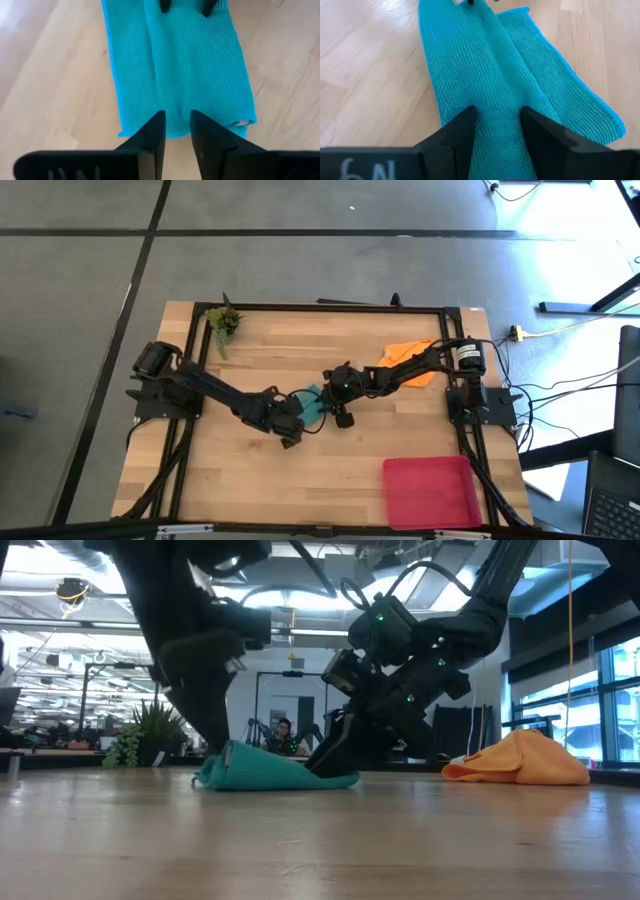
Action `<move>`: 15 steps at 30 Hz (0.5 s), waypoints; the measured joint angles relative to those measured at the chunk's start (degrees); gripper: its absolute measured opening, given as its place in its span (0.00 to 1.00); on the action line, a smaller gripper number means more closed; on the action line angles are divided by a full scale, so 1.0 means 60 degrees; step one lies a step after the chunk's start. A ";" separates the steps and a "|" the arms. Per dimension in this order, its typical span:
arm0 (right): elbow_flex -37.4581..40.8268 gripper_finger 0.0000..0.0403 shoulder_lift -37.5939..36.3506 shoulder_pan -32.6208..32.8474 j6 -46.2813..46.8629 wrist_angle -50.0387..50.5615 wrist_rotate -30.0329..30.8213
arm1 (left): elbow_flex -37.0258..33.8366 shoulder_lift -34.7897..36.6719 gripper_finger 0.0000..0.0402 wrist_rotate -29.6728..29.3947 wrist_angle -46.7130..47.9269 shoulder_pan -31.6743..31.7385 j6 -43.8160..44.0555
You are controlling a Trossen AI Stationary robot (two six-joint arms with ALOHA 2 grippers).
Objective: Roll microfiber towels into tight, uniform cylinder then place into a basket
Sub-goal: Roll the blue microfiber cloth
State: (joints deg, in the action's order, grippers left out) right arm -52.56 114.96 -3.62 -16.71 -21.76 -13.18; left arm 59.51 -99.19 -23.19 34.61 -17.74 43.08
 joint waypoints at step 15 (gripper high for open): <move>0.0011 0.40 0.0011 -0.0004 0.2681 -0.0251 0.0048 | 0.0022 0.0888 0.20 -0.0194 0.0529 -0.0594 -0.0005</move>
State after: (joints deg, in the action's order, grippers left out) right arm -52.49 115.02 -3.64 -0.62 -23.26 -12.90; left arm 59.64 -93.86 -24.36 37.78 -21.30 43.05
